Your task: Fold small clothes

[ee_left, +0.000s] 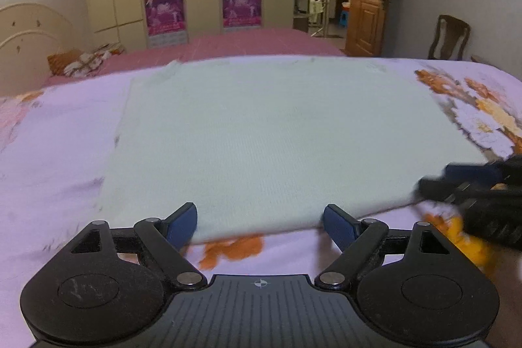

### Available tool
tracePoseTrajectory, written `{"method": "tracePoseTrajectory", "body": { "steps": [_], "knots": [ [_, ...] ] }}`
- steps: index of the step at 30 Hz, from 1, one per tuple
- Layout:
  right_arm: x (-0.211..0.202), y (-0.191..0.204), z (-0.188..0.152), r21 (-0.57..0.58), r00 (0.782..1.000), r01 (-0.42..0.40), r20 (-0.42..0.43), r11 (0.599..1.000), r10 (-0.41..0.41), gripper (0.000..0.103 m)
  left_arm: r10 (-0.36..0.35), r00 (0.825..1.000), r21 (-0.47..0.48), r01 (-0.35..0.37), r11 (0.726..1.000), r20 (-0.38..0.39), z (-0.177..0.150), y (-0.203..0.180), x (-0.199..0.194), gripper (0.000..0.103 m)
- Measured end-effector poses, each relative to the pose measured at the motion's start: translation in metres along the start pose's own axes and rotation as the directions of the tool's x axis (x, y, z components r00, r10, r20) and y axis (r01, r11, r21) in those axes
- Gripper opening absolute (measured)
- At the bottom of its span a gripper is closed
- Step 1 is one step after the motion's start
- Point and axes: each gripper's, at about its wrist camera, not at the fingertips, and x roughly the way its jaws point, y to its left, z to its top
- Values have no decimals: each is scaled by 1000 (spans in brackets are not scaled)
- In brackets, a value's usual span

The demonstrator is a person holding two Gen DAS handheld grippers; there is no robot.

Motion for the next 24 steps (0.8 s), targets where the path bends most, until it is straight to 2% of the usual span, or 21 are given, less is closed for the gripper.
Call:
{"method": "tracePoseTrajectory", "body": {
  "steps": [4,9,11,12,16,19,22,24],
  "knots": [
    [7,-11,-6,25,999,16,-39,1000,-15,36,15,1000,51,-15,999,6,-5,-2,-1,84],
    [-2,-15,-1,36,1000,25,-9,999,-25,35,11,1000,41,-11,999,5,-3,0,-1,84],
    [6,-24,-6,55,998,43,-47,998,-40,35,10,1000,43,-10,999,7,-3,0,-1,84],
    [6,-28,-8,74,999,28,-41,997,-25,35,6,1000,42,-6,999,7,-3,2,-1,84],
    [2,-31,-2,78,999,19,-49,997,-15,32,4,1000,-15,-3,1000,25,-5,11,-9,84],
    [-6,-42,0,119,999,51,-8,992,-50,31,21,999,-64,-20,998,24,-12,23,-9,84],
    [1,-58,-5,172,996,88,-50,981,-80,27,26,999,-56,-25,998,26,-15,27,-9,84],
    [0,-63,-7,173,996,80,-48,982,-73,26,34,999,-83,-32,996,30,-17,31,-10,84]
  ]
}}
